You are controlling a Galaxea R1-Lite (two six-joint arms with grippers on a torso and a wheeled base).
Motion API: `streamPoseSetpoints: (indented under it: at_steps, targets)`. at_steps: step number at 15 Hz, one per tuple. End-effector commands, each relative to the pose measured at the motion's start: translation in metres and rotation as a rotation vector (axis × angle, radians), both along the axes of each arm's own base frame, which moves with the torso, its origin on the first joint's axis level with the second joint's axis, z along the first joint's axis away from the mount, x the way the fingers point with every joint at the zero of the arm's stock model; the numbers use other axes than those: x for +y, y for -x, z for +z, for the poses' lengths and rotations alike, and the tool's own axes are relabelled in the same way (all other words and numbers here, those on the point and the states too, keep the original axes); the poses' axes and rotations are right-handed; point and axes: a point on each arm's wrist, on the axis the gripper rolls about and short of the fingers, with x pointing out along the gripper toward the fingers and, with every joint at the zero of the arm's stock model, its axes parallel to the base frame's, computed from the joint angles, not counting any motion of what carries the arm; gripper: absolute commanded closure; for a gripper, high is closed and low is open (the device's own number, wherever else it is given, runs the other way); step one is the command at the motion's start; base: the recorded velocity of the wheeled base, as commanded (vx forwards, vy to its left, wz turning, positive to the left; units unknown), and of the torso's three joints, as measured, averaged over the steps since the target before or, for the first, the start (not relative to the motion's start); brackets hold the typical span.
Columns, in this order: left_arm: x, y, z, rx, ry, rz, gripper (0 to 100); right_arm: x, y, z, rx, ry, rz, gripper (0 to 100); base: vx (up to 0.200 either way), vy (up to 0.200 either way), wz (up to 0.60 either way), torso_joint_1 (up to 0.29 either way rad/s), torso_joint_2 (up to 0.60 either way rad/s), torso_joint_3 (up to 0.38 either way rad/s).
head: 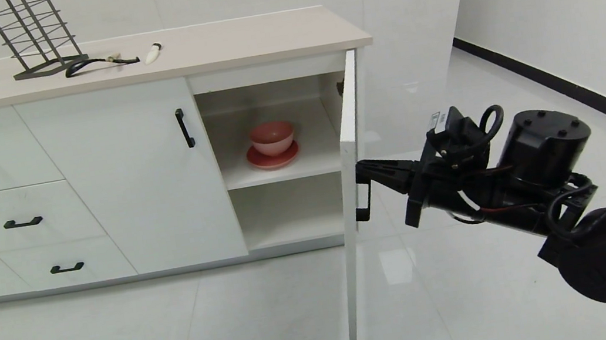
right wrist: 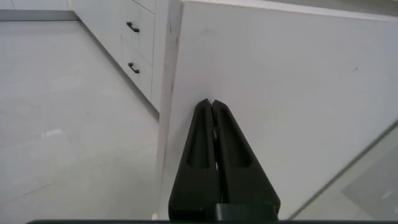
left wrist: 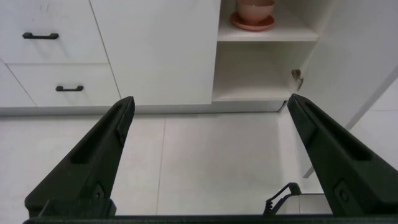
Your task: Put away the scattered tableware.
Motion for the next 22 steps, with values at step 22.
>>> streamPoseSetpoints:
  at_steps: [22]
  targets:
    - [0.000,0.000,0.000,0.001,0.000,0.001,0,0.126,-0.083,-0.032,-0.145,-0.172,0.080,100,0.000,0.000,0.00,0.000,0.00,0.000]
